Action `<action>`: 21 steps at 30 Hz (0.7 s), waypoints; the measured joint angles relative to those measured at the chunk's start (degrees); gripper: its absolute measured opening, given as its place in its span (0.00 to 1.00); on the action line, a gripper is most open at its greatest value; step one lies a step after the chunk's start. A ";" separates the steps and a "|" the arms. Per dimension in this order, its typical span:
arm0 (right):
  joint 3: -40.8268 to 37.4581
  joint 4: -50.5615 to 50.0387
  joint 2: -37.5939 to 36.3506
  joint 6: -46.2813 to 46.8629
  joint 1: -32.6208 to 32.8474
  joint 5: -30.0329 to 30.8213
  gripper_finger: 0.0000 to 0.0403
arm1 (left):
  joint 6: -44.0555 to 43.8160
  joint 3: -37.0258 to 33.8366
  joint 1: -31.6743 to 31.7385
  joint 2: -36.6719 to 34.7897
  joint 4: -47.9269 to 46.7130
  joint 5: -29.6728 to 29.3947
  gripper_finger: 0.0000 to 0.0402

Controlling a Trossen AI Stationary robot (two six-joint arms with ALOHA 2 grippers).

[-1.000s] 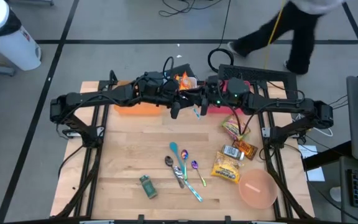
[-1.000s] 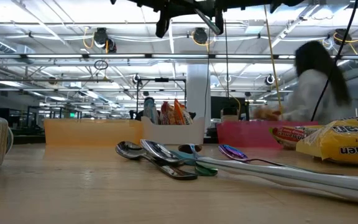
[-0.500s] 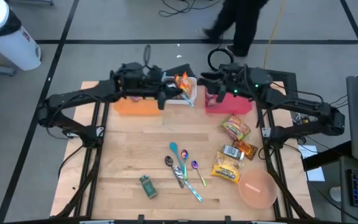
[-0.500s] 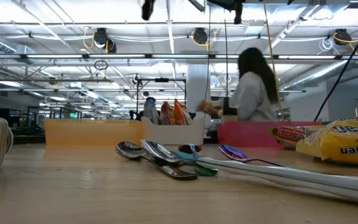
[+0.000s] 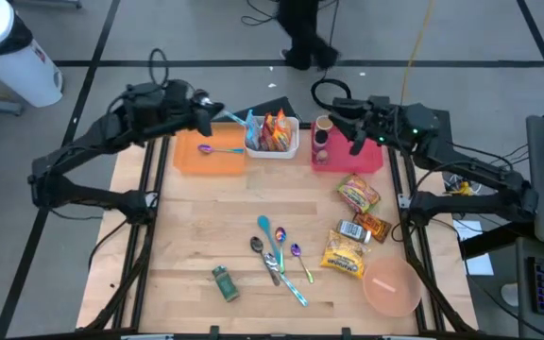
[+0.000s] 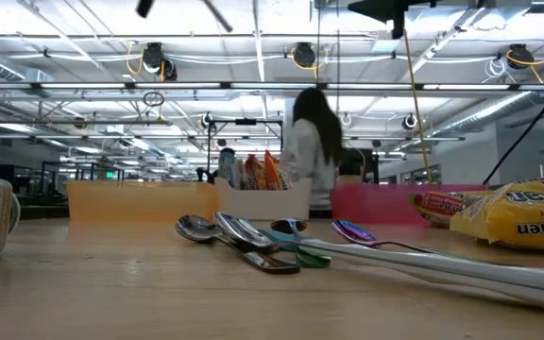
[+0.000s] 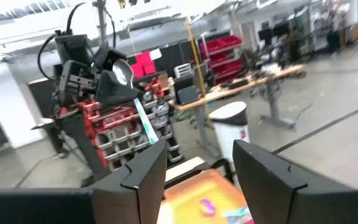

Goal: Pick & Place Food Item
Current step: Put the left blue spoon into the orange bin

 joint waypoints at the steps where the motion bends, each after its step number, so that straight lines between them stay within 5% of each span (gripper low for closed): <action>1: -0.57 0.03 -0.95 -0.73 -0.55 0.01 0.44 | -1.24 0.00 0.12 -0.84 -1.62 -1.76 0.05; 10: -5.92 0.01 -7.99 -1.60 -4.27 0.00 0.44 | -14.61 -9.58 0.29 -8.64 -2.95 -14.23 0.05; 21: -14.15 -0.03 -15.37 2.33 -4.66 -0.20 0.42 | -27.99 -33.08 -1.22 -12.38 17.66 -18.13 0.05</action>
